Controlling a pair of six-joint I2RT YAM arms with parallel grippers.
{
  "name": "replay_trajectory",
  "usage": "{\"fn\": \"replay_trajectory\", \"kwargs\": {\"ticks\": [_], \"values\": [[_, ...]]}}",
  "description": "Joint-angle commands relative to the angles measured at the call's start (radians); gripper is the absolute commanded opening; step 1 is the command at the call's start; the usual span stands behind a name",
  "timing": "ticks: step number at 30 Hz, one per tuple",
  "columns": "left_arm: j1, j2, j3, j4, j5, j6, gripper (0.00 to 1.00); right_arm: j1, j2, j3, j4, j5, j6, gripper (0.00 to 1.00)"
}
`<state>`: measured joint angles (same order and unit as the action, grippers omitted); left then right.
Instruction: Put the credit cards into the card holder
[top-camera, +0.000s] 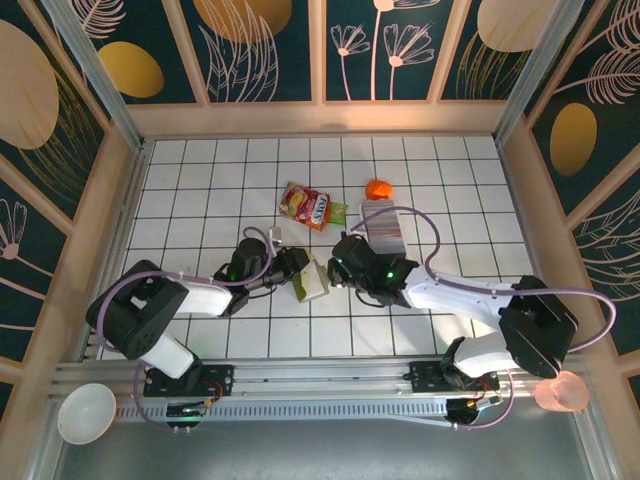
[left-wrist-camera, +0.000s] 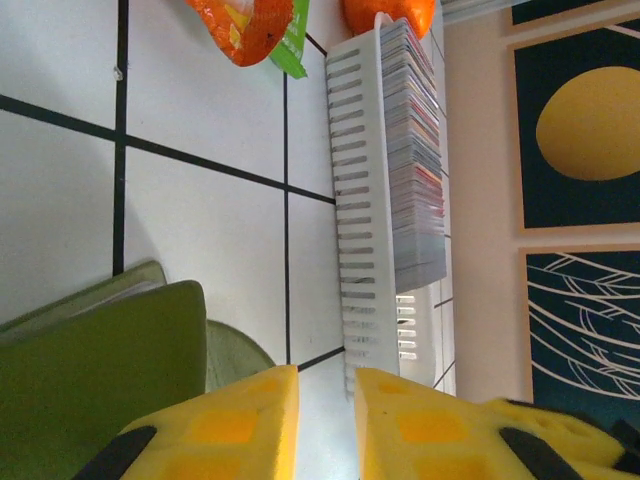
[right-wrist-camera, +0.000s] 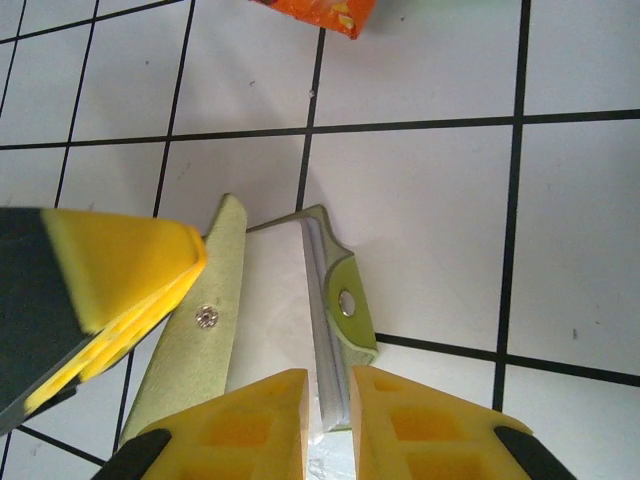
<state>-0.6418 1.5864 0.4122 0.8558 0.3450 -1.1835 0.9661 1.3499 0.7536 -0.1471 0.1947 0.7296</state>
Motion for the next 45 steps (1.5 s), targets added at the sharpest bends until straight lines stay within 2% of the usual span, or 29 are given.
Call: {"fn": "replay_trajectory", "kwargs": {"ticks": [1, 6, 9, 13, 17, 22, 26, 28, 30, 32, 35, 38, 45], "values": [[-0.008, 0.065, 0.013, 0.115, 0.026, -0.029, 0.2, -0.003, -0.033, -0.033, -0.02, 0.036, -0.006, 0.19], [-0.011, 0.066, 0.022, 0.128, 0.019, -0.016, 0.2, -0.004, -0.022, -0.036, -0.021, 0.015, 0.001, 0.27], [-0.01, 0.0, 0.01, 0.096, -0.005, 0.01, 0.23, -0.005, -0.024, -0.039, -0.019, 0.002, 0.006, 0.29], [-0.01, -0.151, 0.006, -0.082, -0.15, 0.076, 0.25, -0.003, -0.036, -0.038, -0.017, -0.001, 0.006, 0.3], [-0.011, -0.244, -0.046, -0.159, -0.275, 0.066, 0.2, -0.005, -0.029, -0.033, -0.012, -0.013, 0.003, 0.31], [-0.01, -0.312, -0.143, -0.144, -0.343, 0.01, 0.14, -0.003, -0.014, -0.017, -0.006, -0.027, -0.007, 0.31], [-0.01, -0.456, -0.14, -0.353, -0.422, 0.051, 0.09, 0.003, -0.029, 0.002, -0.001, -0.045, -0.039, 0.31], [-0.01, -0.546, -0.175, -0.405, -0.454, 0.059, 0.08, 0.0, -0.039, 0.008, -0.003, -0.047, -0.051, 0.31], [-0.01, -0.598, -0.203, -0.426, -0.448, 0.064, 0.04, -0.01, -0.039, 0.017, -0.006, -0.06, -0.056, 0.31], [-0.01, -0.592, -0.22, -0.404, -0.393, 0.06, 0.01, -0.023, -0.029, 0.026, -0.002, -0.081, -0.059, 0.31], [-0.011, -0.496, -0.22, -0.275, -0.245, 0.073, 0.0, -0.053, 0.006, 0.049, -0.013, -0.092, -0.075, 0.35], [-0.01, -0.397, -0.202, -0.198, -0.163, 0.082, 0.0, -0.081, 0.053, 0.07, -0.018, -0.124, -0.095, 0.36], [-0.011, -0.286, -0.168, -0.085, -0.109, 0.085, 0.0, -0.107, 0.159, 0.125, -0.015, -0.173, -0.14, 0.37]]}}
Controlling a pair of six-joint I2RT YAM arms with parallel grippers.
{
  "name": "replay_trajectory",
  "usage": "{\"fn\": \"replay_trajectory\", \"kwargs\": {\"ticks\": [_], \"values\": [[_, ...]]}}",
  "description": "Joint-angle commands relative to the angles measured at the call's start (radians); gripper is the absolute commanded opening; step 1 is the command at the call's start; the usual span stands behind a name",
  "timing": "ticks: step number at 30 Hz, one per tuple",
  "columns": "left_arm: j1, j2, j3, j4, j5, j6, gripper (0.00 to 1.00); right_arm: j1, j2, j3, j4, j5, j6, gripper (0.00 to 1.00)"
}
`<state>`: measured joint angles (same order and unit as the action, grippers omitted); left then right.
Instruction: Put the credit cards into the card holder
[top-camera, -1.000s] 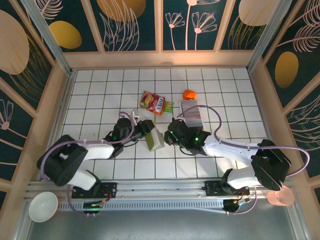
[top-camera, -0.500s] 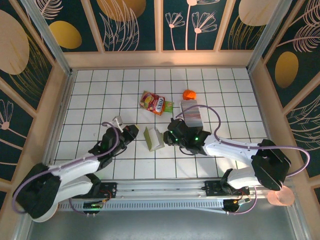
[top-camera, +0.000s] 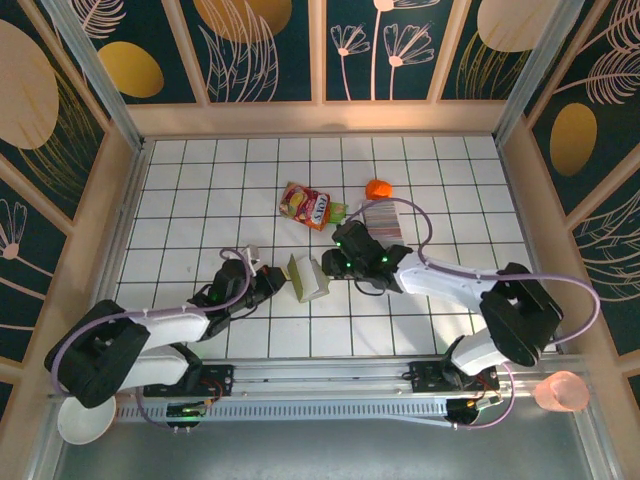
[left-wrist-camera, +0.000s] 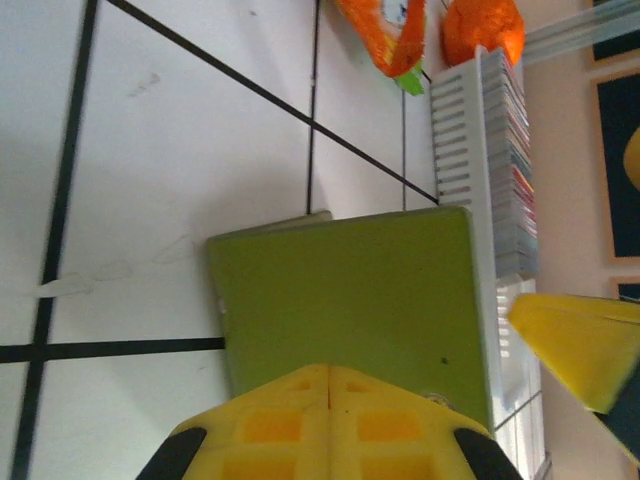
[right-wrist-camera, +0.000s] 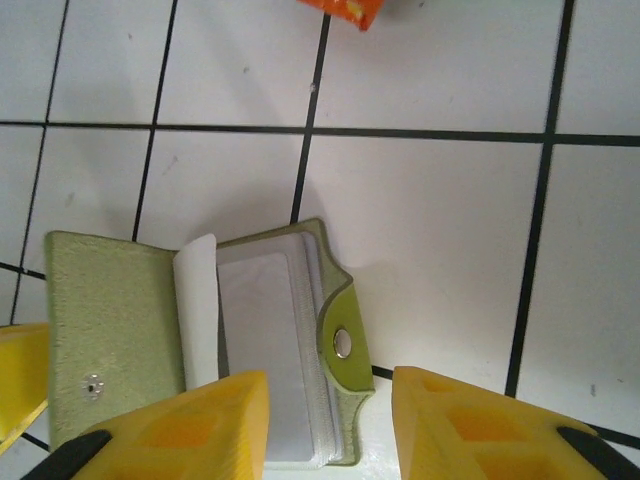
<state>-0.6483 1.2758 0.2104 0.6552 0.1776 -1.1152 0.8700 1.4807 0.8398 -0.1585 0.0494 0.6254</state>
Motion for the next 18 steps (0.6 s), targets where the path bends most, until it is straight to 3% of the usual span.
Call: {"fn": "replay_trajectory", "kwargs": {"ticks": [1, 9, 18], "values": [[-0.004, 0.044, 0.039, 0.135, 0.075, 0.016, 0.0, -0.014, 0.042, 0.045, -0.003, -0.028, -0.042, 0.37], [-0.004, 0.187, 0.056, 0.218, 0.098, 0.0, 0.0, -0.026, 0.112, 0.081, 0.001, -0.051, -0.07, 0.37], [-0.004, 0.321, 0.081, 0.193, 0.092, 0.009, 0.0, -0.029, 0.15, 0.092, -0.002, -0.072, -0.081, 0.31]]}}
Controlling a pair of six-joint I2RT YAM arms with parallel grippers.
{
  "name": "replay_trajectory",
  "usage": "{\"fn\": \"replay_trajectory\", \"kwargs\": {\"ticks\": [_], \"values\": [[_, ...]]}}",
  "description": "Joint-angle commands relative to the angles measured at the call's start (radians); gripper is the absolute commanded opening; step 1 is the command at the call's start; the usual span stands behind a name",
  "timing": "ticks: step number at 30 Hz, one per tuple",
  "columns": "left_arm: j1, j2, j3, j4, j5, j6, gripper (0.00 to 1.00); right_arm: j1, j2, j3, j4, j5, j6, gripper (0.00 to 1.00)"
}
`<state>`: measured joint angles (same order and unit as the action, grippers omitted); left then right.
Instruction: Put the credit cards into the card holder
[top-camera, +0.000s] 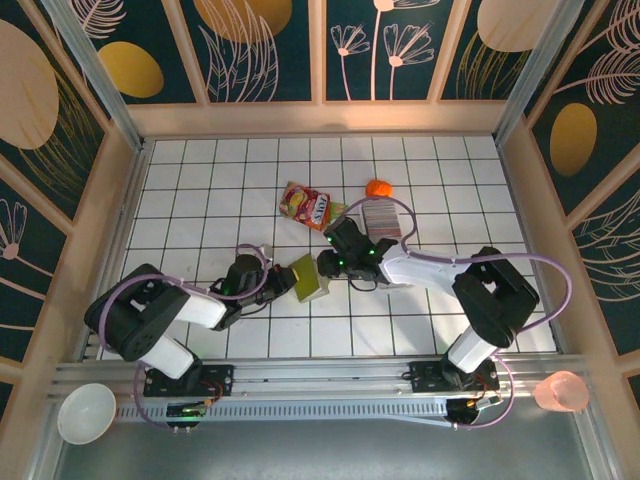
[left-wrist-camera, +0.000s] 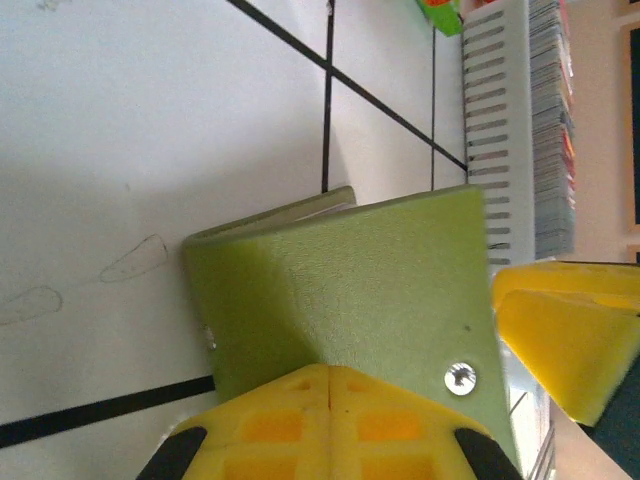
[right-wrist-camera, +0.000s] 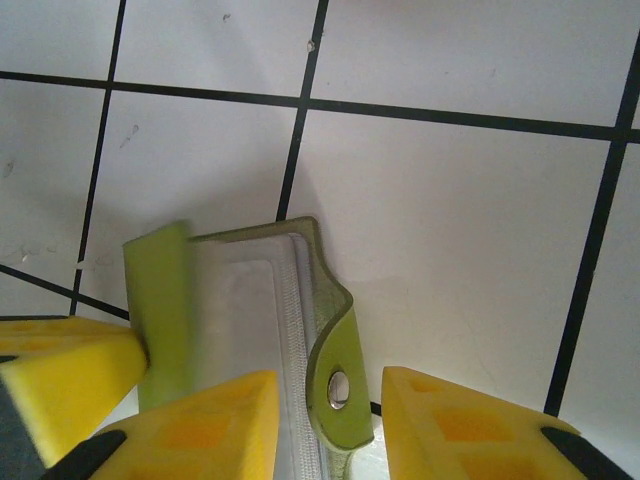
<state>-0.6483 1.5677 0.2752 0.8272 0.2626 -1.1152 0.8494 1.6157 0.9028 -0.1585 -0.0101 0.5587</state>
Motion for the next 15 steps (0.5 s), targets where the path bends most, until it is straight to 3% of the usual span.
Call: {"fn": "replay_trajectory", "kwargs": {"ticks": [1, 5, 10, 15], "values": [[-0.004, 0.041, 0.019, 0.015, 0.008, 0.009, 0.0, -0.009, 0.016, 0.029, 0.0, -0.012, -0.014, 0.3], [-0.004, 0.068, 0.028, -0.006, 0.012, 0.015, 0.0, -0.01, 0.026, 0.027, 0.002, -0.016, -0.017, 0.3], [-0.004, 0.054, 0.07, -0.154, -0.02, 0.069, 0.0, -0.01, 0.05, 0.043, 0.005, -0.027, -0.023, 0.3], [-0.004, 0.041, 0.102, -0.287, -0.063, 0.115, 0.0, -0.012, 0.06, 0.048, -0.005, -0.017, -0.03, 0.22]]}}
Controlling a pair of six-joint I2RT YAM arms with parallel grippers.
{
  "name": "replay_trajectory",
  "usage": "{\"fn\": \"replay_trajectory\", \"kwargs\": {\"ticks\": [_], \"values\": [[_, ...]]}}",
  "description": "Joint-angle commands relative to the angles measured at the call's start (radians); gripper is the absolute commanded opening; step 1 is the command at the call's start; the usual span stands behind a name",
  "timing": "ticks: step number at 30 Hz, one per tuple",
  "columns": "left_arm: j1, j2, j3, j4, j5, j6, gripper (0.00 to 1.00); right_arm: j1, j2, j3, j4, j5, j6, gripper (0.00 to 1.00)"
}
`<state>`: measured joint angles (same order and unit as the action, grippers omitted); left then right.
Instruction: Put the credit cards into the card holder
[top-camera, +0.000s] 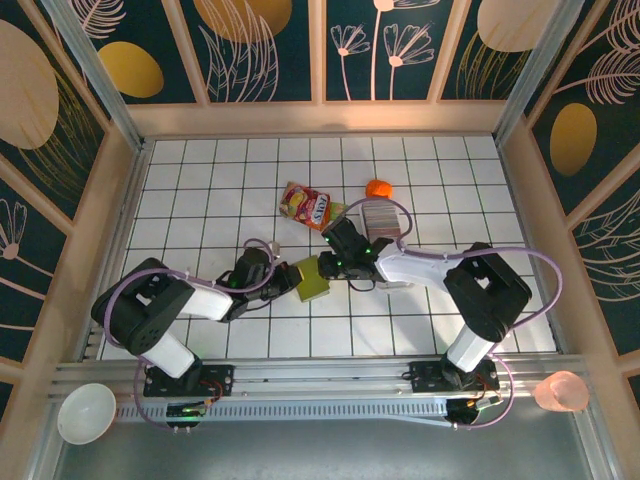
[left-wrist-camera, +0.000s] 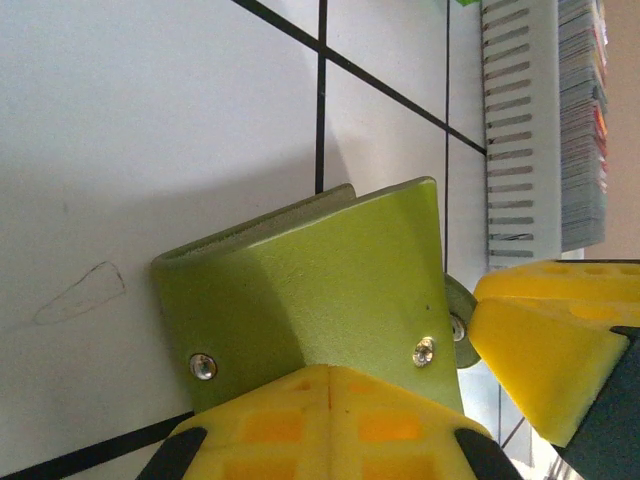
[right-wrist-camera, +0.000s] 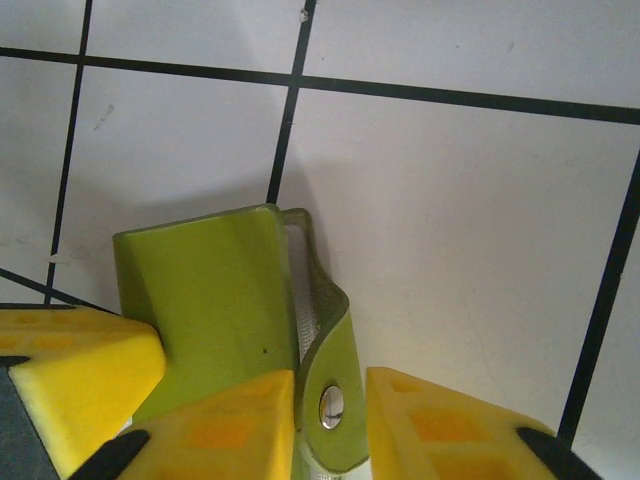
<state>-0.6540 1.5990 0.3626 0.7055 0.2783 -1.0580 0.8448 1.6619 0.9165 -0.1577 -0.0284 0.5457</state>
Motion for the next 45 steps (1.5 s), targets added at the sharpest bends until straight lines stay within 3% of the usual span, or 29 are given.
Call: {"fn": "replay_trajectory", "kwargs": {"ticks": [1, 6, 9, 16, 22, 41, 45], "values": [[0.002, 0.014, 0.022, -0.183, -0.08, 0.064, 0.0, -0.007, 0.013, 0.032, -0.006, 0.005, -0.018, 0.2], [0.002, 0.047, 0.077, -0.286, -0.081, 0.105, 0.0, -0.008, 0.024, 0.038, -0.003, -0.006, -0.021, 0.13], [0.002, 0.043, 0.092, -0.332, -0.096, 0.119, 0.0, -0.009, 0.027, 0.042, -0.009, 0.001, -0.015, 0.0], [0.002, 0.009, 0.107, -0.418, -0.143, 0.139, 0.0, -0.003, -0.064, 0.003, 0.018, 0.026, 0.011, 0.0], [0.001, -0.037, 0.128, -0.506, -0.194, 0.17, 0.0, 0.018, -0.045, -0.008, 0.055, -0.008, 0.023, 0.0], [0.001, -0.072, 0.137, -0.51, -0.142, 0.175, 0.0, 0.052, 0.059, 0.009, 0.13, -0.113, 0.005, 0.0], [0.002, -0.073, 0.125, -0.491, -0.131, 0.167, 0.0, 0.05, 0.069, 0.005, 0.129, -0.081, 0.017, 0.0]]}}
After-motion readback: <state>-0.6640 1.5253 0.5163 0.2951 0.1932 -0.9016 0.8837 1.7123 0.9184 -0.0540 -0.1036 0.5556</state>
